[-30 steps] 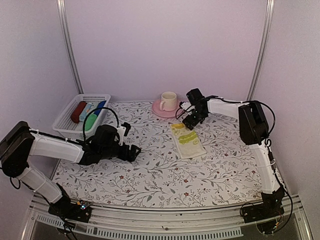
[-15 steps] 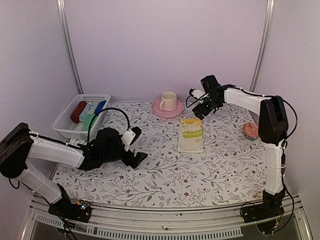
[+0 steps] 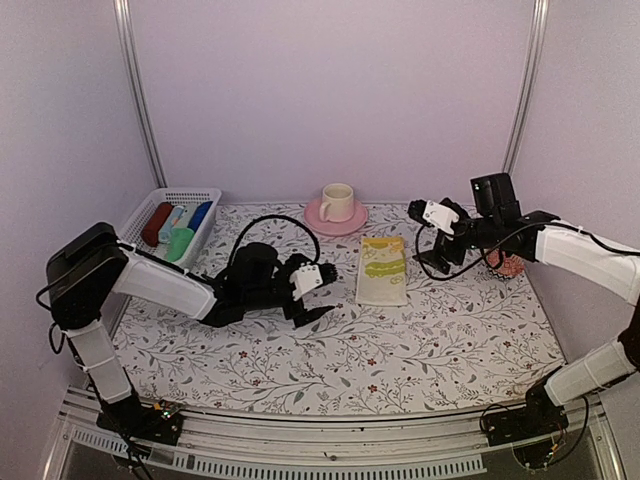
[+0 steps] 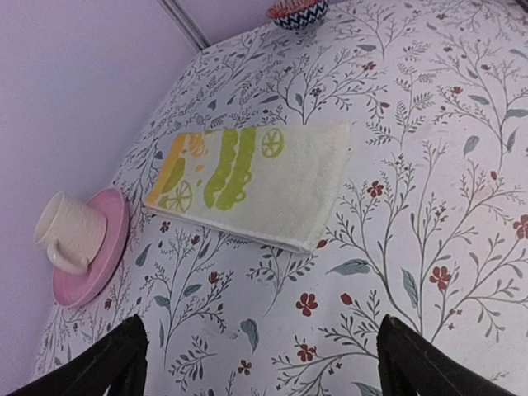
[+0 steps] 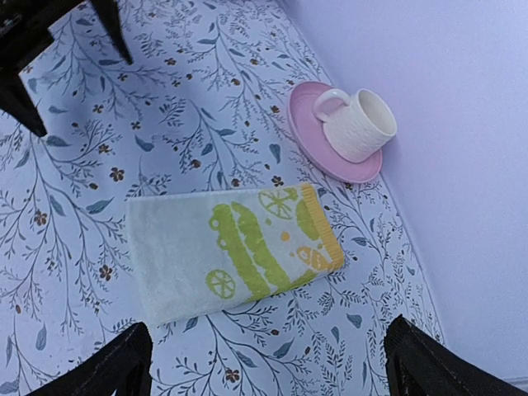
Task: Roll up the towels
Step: Roll the towel at the center of the board.
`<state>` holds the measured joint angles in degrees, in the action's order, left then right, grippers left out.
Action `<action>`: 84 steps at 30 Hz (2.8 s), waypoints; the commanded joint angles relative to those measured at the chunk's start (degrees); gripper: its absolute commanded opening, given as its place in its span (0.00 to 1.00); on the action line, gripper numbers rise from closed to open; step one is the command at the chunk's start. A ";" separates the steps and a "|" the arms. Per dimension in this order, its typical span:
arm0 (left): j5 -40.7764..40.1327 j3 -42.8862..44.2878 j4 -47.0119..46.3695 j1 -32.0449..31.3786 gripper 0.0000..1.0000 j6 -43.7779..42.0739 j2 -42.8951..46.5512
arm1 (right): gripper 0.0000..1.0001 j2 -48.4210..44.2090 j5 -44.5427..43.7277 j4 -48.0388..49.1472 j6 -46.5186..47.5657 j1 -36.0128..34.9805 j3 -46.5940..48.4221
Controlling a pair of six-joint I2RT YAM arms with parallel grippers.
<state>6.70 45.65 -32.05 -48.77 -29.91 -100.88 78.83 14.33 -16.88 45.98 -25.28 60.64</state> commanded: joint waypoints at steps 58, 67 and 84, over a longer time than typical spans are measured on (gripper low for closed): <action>-1.12 35.76 38.85 -6.00 0.00 -12.60 -25.54 | 0.99 -8.42 21.97 11.34 28.71 1.36 -25.43; 7.93 33.21 40.47 -4.12 0.05 -4.27 -21.61 | 1.00 -3.14 27.09 15.06 32.69 1.36 -29.59; 23.40 41.77 46.99 -0.12 0.08 2.02 -24.51 | 0.86 5.84 17.53 22.63 24.17 -3.81 -27.20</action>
<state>26.55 85.23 12.19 -49.54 -29.21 -124.20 83.99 35.14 1.76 72.18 -26.83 33.17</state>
